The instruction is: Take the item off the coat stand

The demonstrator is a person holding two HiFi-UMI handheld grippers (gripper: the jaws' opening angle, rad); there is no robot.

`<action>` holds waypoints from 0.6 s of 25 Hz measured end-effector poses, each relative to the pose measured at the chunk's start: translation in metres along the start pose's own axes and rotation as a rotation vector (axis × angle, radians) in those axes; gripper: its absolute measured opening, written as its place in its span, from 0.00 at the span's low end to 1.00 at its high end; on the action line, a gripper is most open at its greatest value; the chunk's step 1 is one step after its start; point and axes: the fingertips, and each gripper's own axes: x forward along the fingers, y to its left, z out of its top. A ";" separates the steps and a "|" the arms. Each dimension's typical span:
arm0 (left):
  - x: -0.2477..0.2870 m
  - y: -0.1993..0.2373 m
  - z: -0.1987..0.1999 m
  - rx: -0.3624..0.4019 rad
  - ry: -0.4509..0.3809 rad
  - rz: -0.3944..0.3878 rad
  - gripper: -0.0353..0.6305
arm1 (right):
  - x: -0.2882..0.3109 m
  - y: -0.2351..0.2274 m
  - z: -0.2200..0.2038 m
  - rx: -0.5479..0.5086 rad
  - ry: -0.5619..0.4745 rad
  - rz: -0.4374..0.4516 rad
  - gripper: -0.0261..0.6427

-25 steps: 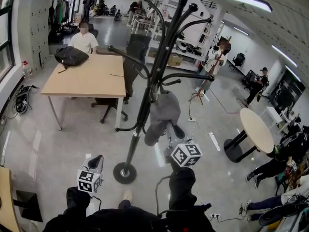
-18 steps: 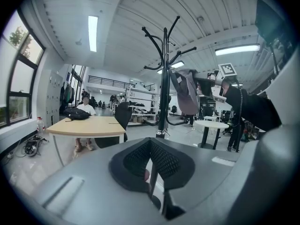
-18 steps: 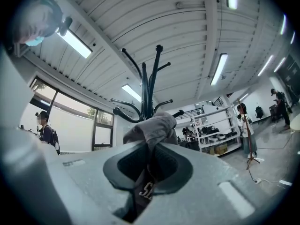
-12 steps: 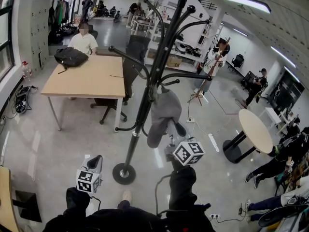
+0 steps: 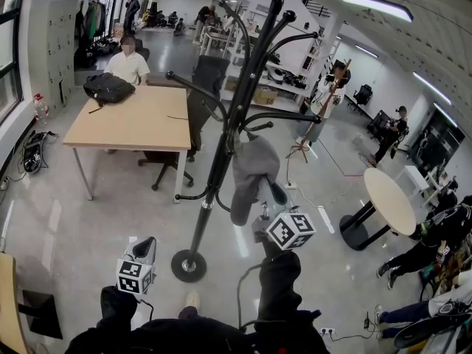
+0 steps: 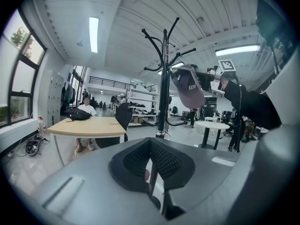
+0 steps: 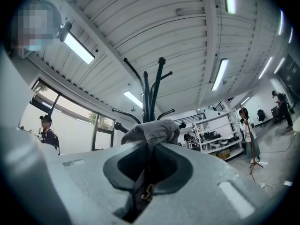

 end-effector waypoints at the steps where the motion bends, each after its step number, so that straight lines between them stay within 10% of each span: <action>1: 0.000 0.000 0.000 0.001 0.000 0.001 0.06 | 0.001 0.000 0.002 0.000 -0.006 0.002 0.07; 15: -0.003 0.001 0.000 -0.005 -0.003 0.008 0.06 | 0.003 0.005 0.028 -0.004 -0.055 0.017 0.07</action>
